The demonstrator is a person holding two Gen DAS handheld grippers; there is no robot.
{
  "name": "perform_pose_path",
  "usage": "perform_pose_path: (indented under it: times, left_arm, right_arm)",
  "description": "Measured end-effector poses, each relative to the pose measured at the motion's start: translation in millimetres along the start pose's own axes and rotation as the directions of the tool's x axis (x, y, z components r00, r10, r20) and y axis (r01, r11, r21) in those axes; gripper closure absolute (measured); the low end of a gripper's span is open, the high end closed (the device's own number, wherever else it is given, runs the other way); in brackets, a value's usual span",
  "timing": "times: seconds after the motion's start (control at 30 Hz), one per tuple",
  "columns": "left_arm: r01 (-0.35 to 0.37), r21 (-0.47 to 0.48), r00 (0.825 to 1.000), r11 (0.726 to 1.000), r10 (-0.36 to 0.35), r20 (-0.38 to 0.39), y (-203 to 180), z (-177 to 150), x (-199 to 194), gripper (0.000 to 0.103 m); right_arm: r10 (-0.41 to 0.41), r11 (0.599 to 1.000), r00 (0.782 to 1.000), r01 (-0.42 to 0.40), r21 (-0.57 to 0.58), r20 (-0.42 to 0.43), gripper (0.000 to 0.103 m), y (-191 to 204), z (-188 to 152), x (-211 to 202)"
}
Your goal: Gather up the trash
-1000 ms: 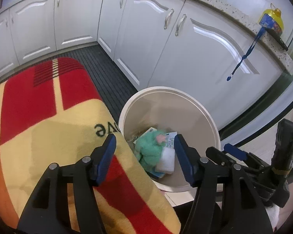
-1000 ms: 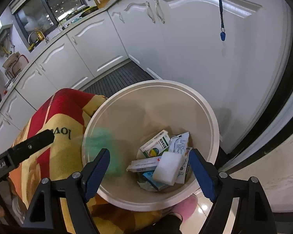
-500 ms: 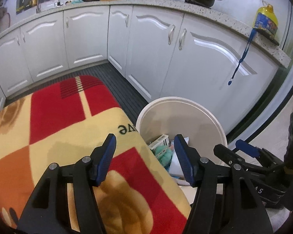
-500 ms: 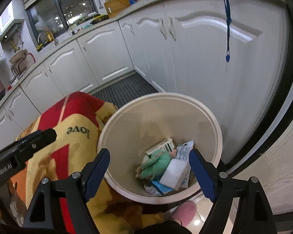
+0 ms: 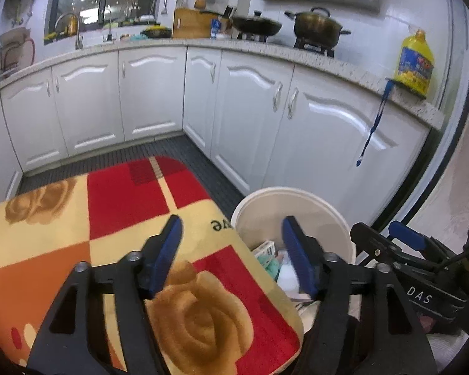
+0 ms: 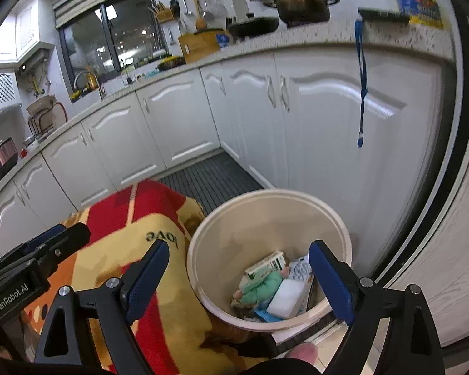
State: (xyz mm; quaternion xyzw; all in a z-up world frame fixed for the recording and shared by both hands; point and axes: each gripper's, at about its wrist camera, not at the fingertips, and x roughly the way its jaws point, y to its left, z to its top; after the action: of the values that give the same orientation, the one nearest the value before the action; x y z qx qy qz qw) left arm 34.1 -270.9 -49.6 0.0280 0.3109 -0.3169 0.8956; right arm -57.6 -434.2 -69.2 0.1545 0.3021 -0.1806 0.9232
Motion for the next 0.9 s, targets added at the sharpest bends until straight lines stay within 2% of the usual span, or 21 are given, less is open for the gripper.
perform_pose_path:
  times: [0.07,0.13,0.17,0.57,0.9]
  left_arm:
    - [0.008,-0.002,0.999,1.000,-0.008,0.037,0.5,0.6,-11.2,0.029]
    - [0.003,0.006,0.998,1.000,-0.004,0.061,-0.6,1.5,-18.9,0.020]
    - [0.003,0.011,0.997,1.000,-0.004,0.077,-0.9,1.9,-23.4,0.018]
    - [-0.025,0.009,0.992,1.000,0.023,0.125,4.9,2.2,-48.4,0.018]
    - [-0.027,0.014,0.989,1.000,0.025,0.145,6.9,1.8,-57.9,0.018]
  right_arm:
    - [-0.002,1.000,1.000,0.002,-0.003,0.026,0.013,3.8,2.7,-8.5]
    - [-0.004,1.000,0.999,0.004,-0.007,0.050,0.011,7.1,4.4,-17.0]
    - [-0.008,1.000,0.998,0.008,-0.010,0.063,0.011,9.1,4.8,-21.0]
    - [-0.049,0.998,0.983,0.053,-0.020,0.177,0.008,19.4,9.4,-56.4]
    - [-0.070,0.995,0.972,0.083,-0.049,0.224,0.007,30.5,10.7,-73.1]
